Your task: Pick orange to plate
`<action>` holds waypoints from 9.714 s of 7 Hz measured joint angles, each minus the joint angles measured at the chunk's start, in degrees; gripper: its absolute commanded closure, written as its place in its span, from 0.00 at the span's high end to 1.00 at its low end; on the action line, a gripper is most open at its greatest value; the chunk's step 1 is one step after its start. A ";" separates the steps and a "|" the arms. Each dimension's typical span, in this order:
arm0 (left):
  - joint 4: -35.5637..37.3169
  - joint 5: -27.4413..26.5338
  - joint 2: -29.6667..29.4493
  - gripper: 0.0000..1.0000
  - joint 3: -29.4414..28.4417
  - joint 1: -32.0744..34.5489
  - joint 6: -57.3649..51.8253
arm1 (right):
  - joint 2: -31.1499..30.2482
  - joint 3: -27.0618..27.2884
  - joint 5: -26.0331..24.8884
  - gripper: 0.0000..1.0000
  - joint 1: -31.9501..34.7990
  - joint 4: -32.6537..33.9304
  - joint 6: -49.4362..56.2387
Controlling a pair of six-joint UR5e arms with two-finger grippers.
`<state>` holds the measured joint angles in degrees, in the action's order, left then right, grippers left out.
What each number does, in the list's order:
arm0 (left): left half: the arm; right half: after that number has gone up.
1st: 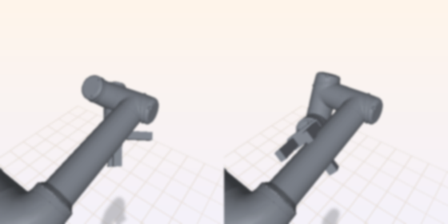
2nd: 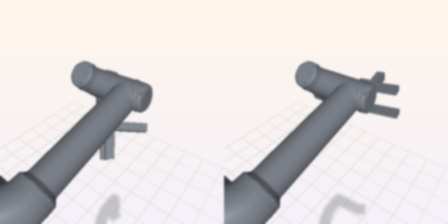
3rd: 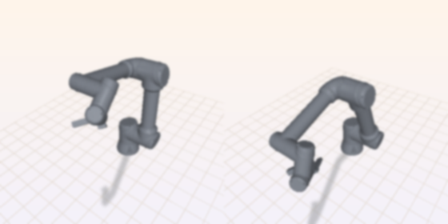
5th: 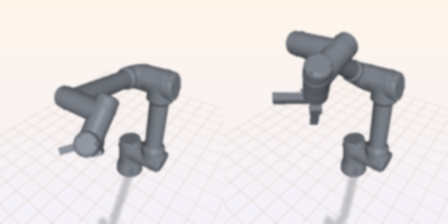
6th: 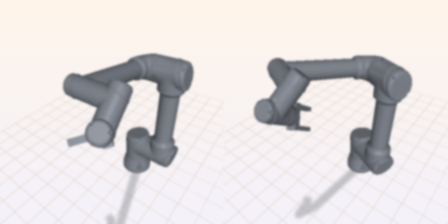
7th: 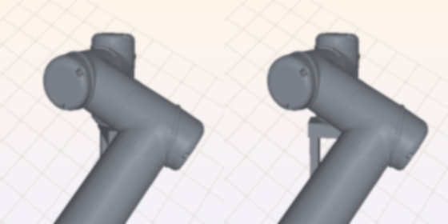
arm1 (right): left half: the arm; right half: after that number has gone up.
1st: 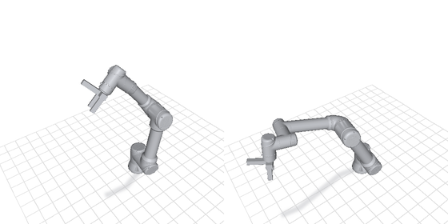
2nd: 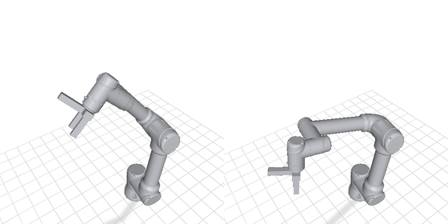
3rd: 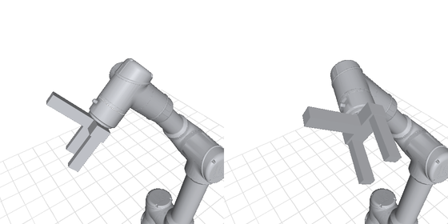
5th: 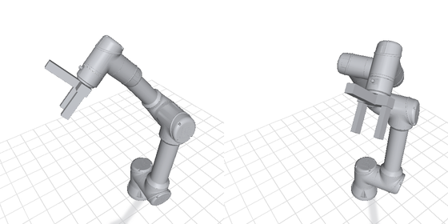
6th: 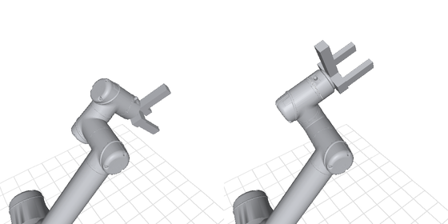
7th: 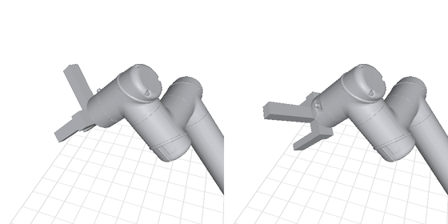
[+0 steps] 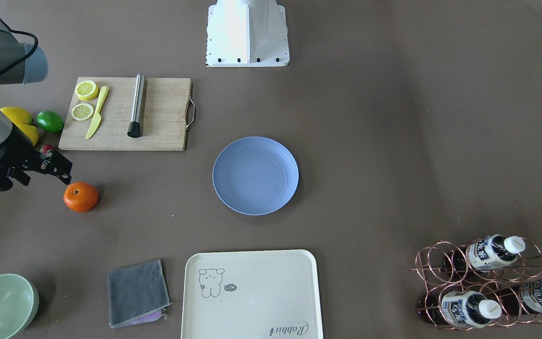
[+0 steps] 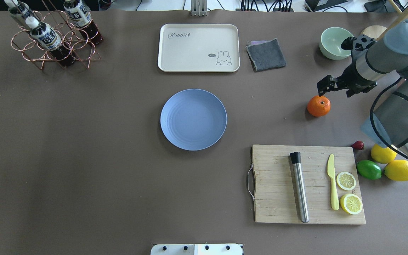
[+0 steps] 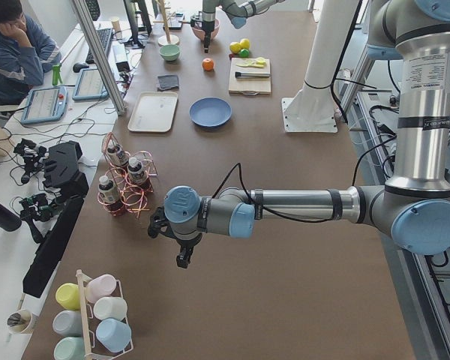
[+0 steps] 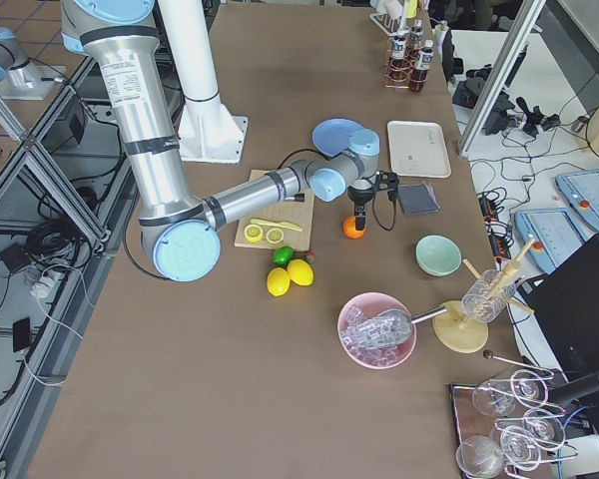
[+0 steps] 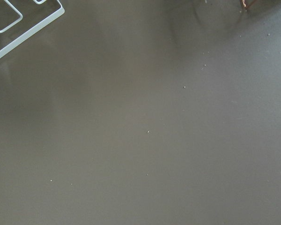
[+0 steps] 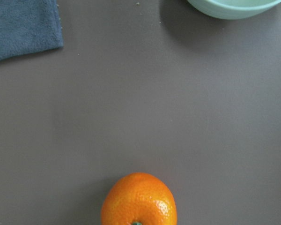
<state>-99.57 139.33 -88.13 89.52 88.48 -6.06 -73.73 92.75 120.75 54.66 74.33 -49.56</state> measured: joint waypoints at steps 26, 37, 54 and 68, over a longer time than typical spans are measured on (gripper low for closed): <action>-0.40 0.51 1.99 0.99 0.07 -0.06 -0.09 | 37.31 -18.40 -22.37 1.00 -27.97 11.98 -40.12; 0.71 0.44 2.93 0.99 0.76 0.01 -0.09 | 13.40 1.10 2.69 1.00 12.06 29.34 23.33; 1.09 0.38 5.80 0.99 3.44 0.11 0.02 | -16.55 -1.74 11.81 1.00 29.27 15.96 44.22; 1.23 -4.37 6.78 0.99 2.87 0.91 0.35 | -17.06 0.57 12.31 1.00 29.19 15.93 44.34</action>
<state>-98.35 134.96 -81.35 92.40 89.39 -5.71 -90.79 93.31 133.06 83.85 90.26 -5.23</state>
